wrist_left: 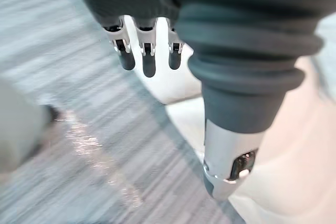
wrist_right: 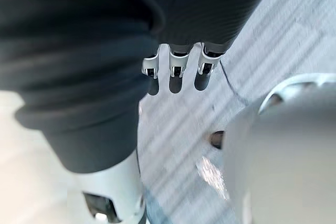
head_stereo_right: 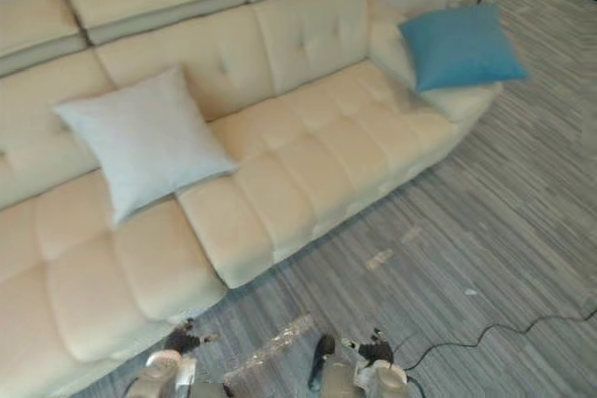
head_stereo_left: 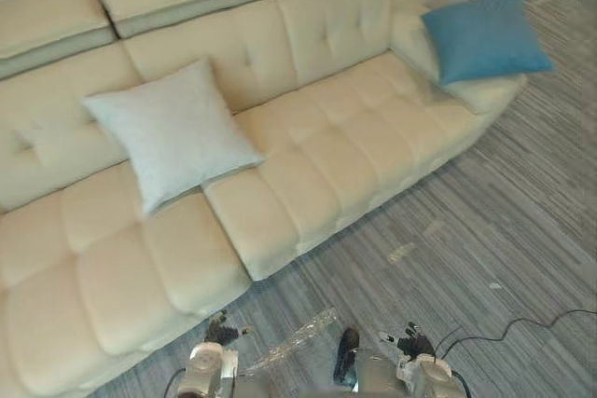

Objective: Pick up cushions and gather them together orderly.

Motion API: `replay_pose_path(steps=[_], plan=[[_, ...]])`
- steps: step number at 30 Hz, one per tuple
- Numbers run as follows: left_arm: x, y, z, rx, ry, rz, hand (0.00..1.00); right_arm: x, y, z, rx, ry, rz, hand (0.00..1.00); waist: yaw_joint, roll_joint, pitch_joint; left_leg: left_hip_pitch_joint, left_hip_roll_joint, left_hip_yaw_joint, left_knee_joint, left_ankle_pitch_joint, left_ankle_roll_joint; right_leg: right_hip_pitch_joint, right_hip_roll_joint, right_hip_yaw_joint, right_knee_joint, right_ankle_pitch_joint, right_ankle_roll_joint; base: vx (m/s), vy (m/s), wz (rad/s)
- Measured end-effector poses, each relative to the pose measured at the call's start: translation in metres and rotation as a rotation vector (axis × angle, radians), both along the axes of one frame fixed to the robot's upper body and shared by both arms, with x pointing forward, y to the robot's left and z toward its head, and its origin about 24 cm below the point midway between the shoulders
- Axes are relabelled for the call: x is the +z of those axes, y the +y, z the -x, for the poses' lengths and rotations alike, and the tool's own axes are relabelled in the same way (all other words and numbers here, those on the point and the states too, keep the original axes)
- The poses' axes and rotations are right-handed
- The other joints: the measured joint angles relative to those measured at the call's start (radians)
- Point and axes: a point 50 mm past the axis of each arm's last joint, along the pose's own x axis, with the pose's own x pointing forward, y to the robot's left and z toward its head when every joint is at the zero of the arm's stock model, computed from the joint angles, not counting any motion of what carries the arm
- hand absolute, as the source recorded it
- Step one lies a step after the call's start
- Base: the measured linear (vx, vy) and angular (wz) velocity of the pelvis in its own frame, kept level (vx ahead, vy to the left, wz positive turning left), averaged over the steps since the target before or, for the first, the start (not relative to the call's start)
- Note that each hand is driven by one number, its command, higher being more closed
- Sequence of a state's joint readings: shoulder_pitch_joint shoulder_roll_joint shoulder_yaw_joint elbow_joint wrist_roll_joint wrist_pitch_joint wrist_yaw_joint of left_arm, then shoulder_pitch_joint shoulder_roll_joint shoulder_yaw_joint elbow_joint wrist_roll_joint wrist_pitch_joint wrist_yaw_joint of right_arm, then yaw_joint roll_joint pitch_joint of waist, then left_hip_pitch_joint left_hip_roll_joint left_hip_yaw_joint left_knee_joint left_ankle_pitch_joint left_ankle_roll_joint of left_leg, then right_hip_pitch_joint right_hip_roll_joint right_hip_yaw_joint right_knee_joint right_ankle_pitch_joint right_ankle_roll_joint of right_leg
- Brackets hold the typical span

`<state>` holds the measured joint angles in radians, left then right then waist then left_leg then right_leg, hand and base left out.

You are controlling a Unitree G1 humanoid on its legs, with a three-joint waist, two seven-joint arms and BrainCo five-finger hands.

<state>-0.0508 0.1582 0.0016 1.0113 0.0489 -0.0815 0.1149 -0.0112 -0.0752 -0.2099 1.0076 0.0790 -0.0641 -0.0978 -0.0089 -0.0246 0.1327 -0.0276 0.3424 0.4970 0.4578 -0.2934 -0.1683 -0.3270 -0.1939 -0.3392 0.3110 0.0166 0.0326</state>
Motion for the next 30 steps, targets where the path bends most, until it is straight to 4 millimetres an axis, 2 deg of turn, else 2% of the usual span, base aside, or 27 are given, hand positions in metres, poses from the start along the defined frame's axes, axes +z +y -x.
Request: replay_pose_path(steps=[1,2,3,4,5,7,8,9,10,12,15,16,17,18,19,20,22,23,24,25,26,27,28,30], plan=[[-0.001,-0.004,0.0,-0.012,0.002,0.005,0.0,0.004,-0.005,-0.007,0.005,-0.026,0.016,0.0,0.0,0.013,0.002,0.005,0.022,-0.013,-0.011,0.016,-0.024,-0.025,0.025,0.004,0.043,-0.046,-0.024,0.19,-0.428,-0.7],[-0.001,-0.007,0.0,-0.015,0.004,0.013,0.0,0.007,-0.009,-0.011,0.007,-0.036,0.029,0.0,-0.003,0.019,0.007,0.017,0.028,-0.013,-0.025,0.023,-0.035,-0.046,0.036,0.016,0.075,-0.076,-0.028,0.13,-0.339,-0.55],[-0.002,-0.018,-0.005,-0.039,-0.002,0.032,0.0,0.008,-0.017,-0.01,0.005,-0.031,0.048,0.0,-0.008,0.028,0.012,0.021,0.045,-0.024,-0.009,0.044,-0.047,-0.07,0.05,0.026,0.129,-0.128,-0.032,0.15,-0.347,-0.44],[-0.002,-0.028,-0.005,-0.056,-0.003,0.05,0.0,0.006,-0.02,-0.004,-0.001,-0.012,0.055,0.0,-0.01,0.035,0.012,0.018,0.064,-0.053,0.031,0.066,-0.033,-0.069,0.066,0.026,0.154,-0.162,-0.044,0.19,-0.353,-0.45],[-0.004,-0.035,-0.003,-0.062,0.002,0.066,0.0,0.003,-0.021,0.004,-0.005,0.009,0.054,0.0,-0.012,0.042,0.009,0.006,0.088,-0.089,0.094,0.098,0.004,-0.051,0.084,0.023,0.165,-0.188,-0.056,0.23,-0.33,-0.47],[-0.007,-0.043,0.004,-0.067,0.018,0.09,0.0,-0.003,-0.019,0.021,-0.015,0.057,0.043,0.0,-0.015,0.043,0.01,-0.045,0.147,-0.155,0.294,0.258,0.22,0.023,0.125,0.03,0.165,-0.226,-0.079,0.29,-0.331,-0.45],[-0.009,-0.045,0.009,-0.082,0.033,0.092,0.0,-0.006,-0.021,0.03,-0.023,0.082,0.044,0.0,-0.017,0.038,0.016,-0.078,0.153,-0.212,0.386,0.272,0.23,0.068,0.145,0.047,0.154,-0.245,-0.103,0.28,-0.258,-0.35],[-0.011,-0.047,0.012,-0.093,0.043,0.095,0.0,-0.008,-0.023,0.037,-0.03,0.104,0.045,0.0,-0.019,0.037,0.017,-0.118,0.121,-0.272,0.475,0.207,0.178,0.099,0.157,0.064,0.146,-0.256,-0.134,0.28,-0.185,-0.44],[-0.011,-0.05,0.013,-0.11,0.046,0.096,0.0,-0.008,-0.027,0.041,-0.049,0.117,0.05,0.0,-0.018,0.042,0.021,-0.167,0.041,-0.343,0.544,0.134,0.137,0.141,0.17,0.083,0.12,-0.263,-0.153,0.27,-0.16,-0.58],[-0.009,-0.053,0.01,-0.122,0.029,0.099,0.0,-0.007,-0.031,0.042,-0.075,0.112,0.053,0.0,-0.01,0.047,0.026,-0.217,-0.054,-0.357,0.539,0.067,0.127,0.184,0.19,0.119,0.093,-0.26,-0.165,0.26,-0.099,-0.75],[-0.005,-0.061,0.005,-0.136,-0.003,0.113,0.0,-0.005,-0.033,0.036,-0.123,0.086,0.042,0.0,-0.002,0.066,0.038,-0.271,-0.22,-0.376,0.302,0.02,0.111,0.246,0.227,0.197,0.064,-0.27,-0.166,0.29,-0.049,-0.85],[-0.005,-0.066,0.004,-0.135,-0.006,0.126,0.0,-0.004,-0.033,0.031,-0.14,0.07,0.04,0.0,0.009,0.073,0.041,-0.267,-0.294,-0.433,0.13,0.029,0.086,0.26,0.236,0.238,0.053,-0.275,-0.16,0.25,0.019,-1.0],[-0.005,-0.07,0.004,-0.135,-0.007,0.136,0.0,-0.003,-0.034,0.029,-0.151,0.064,0.041,0.0,0.012,0.082,0.04,-0.265,-0.331,-0.476,0.009,0.055,0.063,0.262,0.247,0.272,0.043,-0.278,-0.154,0.23,0.036,-1.17],[-0.005,-0.071,0.004,-0.132,-0.008,0.14,0.0,-0.002,-0.033,0.024,-0.159,0.052,0.037,0.0,0.015,0.088,0.043,-0.268,-0.352,-0.506,-0.074,0.098,0.074,0.268,0.259,0.309,0.038,-0.281,-0.148,0.32,0.085,-1.27],[-0.006,-0.07,0.006,-0.123,0.0,0.143,0.0,-0.002,-0.03,0.022,-0.174,0.042,0.026,0.0,0.019,0.086,0.043,-0.246,-0.36,-0.519,-0.112,0.172,0.095,0.289,0.272,0.363,0.029,-0.288,-0.133,0.32,0.093,-1.24],[-0.006,-0.07,0.006,-0.12,-0.002,0.146,0.0,-0.002,-0.03,0.022,-0.186,0.042,0.021,0.0,0.02,0.088,0.04,-0.224,-0.364,-0.512,-0.127,0.205,0.128,0.296,0.275,0.399,0.029,-0.297,-0.116,0.42,0.114,-1.12],[-0.005,-0.071,0.003,-0.115,-0.01,0.154,0.0,-0.005,-0.027,0.027,-0.2,0.053,0.012,0.0,0.018,0.073,0.044,-0.2,-0.365,-0.455,-0.108,0.167,0.172,0.306,0.258,0.438,0.054,-0.324,-0.072,0.36,0.09,-0.72],[-0.004,-0.071,0.001,-0.12,-0.014,0.154,0.0,-0.006,-0.025,0.029,-0.206,0.057,0.005,0.0,0.02,0.068,0.046,-0.192,-0.363,-0.434,-0.105,0.153,0.177,0.294,0.253,0.44,0.091,-0.332,-0.055,0.34,0.1,-0.79],[-0.003,-0.073,0.0,-0.135,-0.017,0.152,0.0,-0.007,-0.021,0.032,-0.222,0.061,-0.006,0.0,0.022,0.054,0.053,-0.157,-0.359,-0.391,-0.106,0.12,0.183,0.25,0.24,0.426,0.223,-0.349,-0.009,0.31,0.093,-0.9],[-0.004,-0.072,0.001,-0.144,-0.011,0.145,0.0,-0.009,-0.016,0.034,-0.226,0.067,-0.022,0.0,0.021,0.05,0.054,-0.117,-0.357,-0.365,-0.106,0.088,0.187,0.179,0.215,0.382,0.392,-0.345,0.073,0.31,0.095,-0.85],[-0.005,-0.072,0.002,-0.146,-0.004,0.144,0.0,-0.009,-0.014,0.032,-0.225,0.065,-0.028,0.0,0.022,0.049,0.053,-0.097,-0.357,-0.352,-0.108,0.079,0.189,0.155,0.197,0.356,0.446,-0.354,0.069,0.3,0.08,-0.68],[-0.007,-0.073,0.004,-0.155,0.012,0.141,0.0,-0.008,-0.015,0.033,-0.235,0.06,-0.033,0.0,0.015,0.049,0.053,-0.048,-0.356,-0.33,-0.132,0.064,0.19,0.126,0.149,0.294,0.492,-0.373,0.043,0.29,0.061,-0.51],[-0.007,-0.072,0.004,-0.157,0.016,0.138,0.0,-0.008,-0.017,0.033,-0.227,0.061,-0.026,0.0,0.012,0.054,0.049,-0.012,-0.347,-0.317,-0.165,0.058,0.187,0.099,0.109,0.23,0.466,-0.388,0.036,0.29,0.04,-0.45],[-0.005,-0.071,-0.001,-0.164,0.004,0.13,0.0,-0.007,-0.02,0.031,-0.224,0.053,-0.02,0.0,0.007,0.071,0.041,0.015,-0.31,-0.311,-0.212,0.056,0.176,0.05,0.093,0.157,0.354,-0.384,0.036,0.31,-0.032,-0.26]])
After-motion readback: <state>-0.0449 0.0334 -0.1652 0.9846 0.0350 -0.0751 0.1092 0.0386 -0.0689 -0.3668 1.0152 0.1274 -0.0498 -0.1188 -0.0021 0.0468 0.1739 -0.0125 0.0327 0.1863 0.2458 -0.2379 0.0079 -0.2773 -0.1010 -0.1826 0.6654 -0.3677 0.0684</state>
